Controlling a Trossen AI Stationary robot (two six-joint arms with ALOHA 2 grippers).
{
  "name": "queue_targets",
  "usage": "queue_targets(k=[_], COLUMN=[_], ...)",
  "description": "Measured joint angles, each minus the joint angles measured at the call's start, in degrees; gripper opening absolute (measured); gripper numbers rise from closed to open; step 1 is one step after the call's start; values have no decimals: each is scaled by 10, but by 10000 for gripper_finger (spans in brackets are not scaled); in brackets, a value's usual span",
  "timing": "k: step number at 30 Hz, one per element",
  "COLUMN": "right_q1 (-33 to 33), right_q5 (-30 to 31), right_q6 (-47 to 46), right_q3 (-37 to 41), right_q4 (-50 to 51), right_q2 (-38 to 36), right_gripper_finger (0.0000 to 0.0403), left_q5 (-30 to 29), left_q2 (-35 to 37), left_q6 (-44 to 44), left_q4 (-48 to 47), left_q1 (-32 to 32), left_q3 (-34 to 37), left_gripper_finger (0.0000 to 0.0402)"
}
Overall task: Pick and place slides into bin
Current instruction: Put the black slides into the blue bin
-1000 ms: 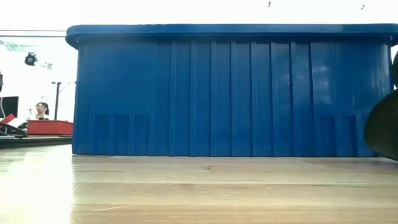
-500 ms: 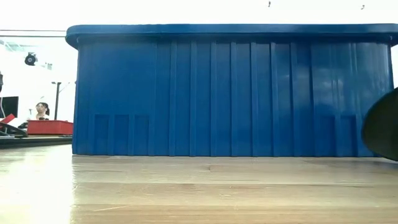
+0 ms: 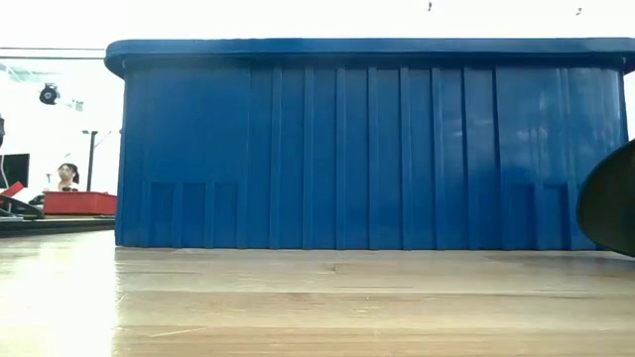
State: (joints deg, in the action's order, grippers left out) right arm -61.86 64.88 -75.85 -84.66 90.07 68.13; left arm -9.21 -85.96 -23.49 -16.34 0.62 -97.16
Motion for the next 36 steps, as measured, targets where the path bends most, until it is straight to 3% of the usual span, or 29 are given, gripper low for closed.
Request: queue_targets(k=[7,15,22,30,36], right_q1=[108,232,346,514,632], right_q5=[30,-14,-45,-150,-190], right_q6=[112,240,413,534,542], right_q3=[-76,-210,-316,-384,-385], right_q4=[-4,-14,-25,-24,0], right_q2=[-27,-11,43,108,165], right_gripper_finger=[9,9,9,9,9], left_q5=[0,0,-3,-7,-35], left_q2=[1,11,40,83,108], left_q6=[-2,9,89,179,214], left_q4=[0,-2,-2,-2,-2], left_q1=[-3,-3,0,1,1], left_q3=[-3,-6,-6,-6,-4], left_gripper_finger=[251,251,251,251,251])
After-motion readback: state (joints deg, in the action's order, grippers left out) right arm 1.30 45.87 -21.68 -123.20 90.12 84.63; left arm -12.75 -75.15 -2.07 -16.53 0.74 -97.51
